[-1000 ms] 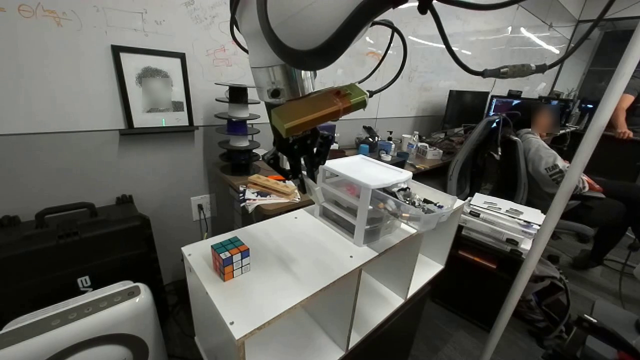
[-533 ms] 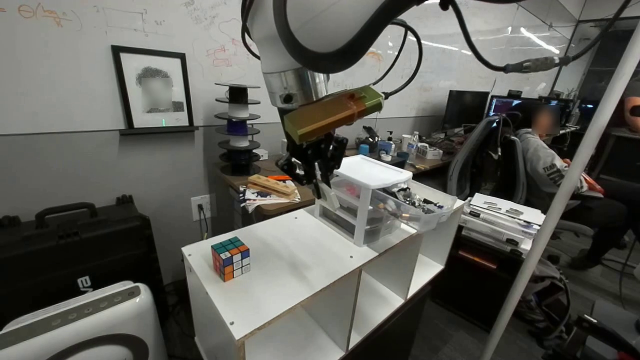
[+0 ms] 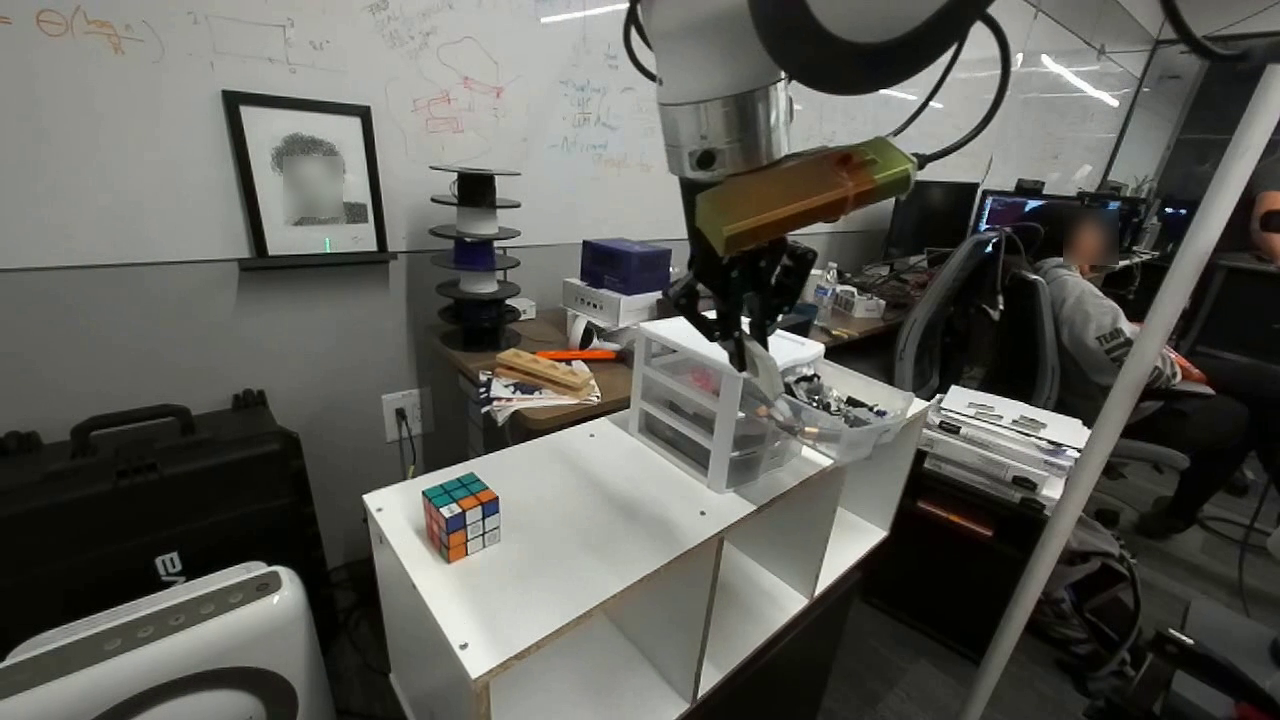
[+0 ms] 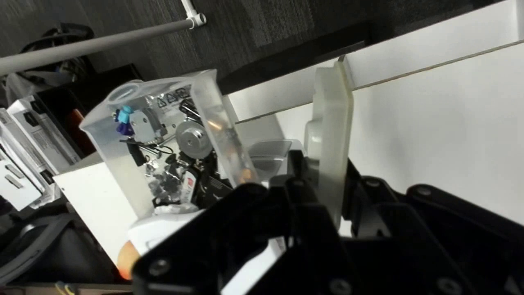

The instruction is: Pick the white object and the object on the right and put them in the drawer on the table, then close it

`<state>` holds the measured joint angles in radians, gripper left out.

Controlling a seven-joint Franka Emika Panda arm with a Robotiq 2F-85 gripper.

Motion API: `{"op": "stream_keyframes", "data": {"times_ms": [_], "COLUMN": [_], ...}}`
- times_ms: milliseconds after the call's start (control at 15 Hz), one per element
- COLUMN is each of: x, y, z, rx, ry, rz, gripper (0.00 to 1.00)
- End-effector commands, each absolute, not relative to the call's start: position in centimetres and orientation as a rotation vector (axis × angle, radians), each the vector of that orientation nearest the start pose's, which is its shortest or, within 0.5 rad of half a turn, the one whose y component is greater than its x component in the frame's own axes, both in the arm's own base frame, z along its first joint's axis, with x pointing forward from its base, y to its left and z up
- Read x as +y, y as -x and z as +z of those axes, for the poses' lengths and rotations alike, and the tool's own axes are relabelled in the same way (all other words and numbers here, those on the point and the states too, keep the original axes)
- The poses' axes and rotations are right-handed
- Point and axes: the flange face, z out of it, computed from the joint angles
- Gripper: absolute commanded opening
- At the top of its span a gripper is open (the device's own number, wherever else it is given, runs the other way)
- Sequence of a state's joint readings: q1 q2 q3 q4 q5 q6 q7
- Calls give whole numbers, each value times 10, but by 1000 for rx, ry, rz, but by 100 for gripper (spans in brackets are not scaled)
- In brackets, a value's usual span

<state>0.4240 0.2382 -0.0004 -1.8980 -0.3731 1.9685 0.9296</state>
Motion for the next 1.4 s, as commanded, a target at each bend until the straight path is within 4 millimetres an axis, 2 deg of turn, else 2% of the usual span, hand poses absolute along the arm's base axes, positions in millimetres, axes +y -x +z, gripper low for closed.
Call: {"op": "stream_keyframes", "data": {"times_ms": [0, 200, 400, 600, 800, 1000, 1333], "x": [161, 106, 68, 49, 39, 28, -7], "y": [-530, -525, -520, -515, -514, -517, -501], "z": [360, 341, 330, 331, 332, 321, 309], "rx": [799, 1011, 1157, 1249, 1350, 1437, 1529], "ry": [3341, 3246, 3151, 3073, 3009, 2992, 2946], "rz": [-167, -165, -192, -260, -331, -328, -346], "gripper": [7, 7, 7, 7, 7, 6, 7]}}
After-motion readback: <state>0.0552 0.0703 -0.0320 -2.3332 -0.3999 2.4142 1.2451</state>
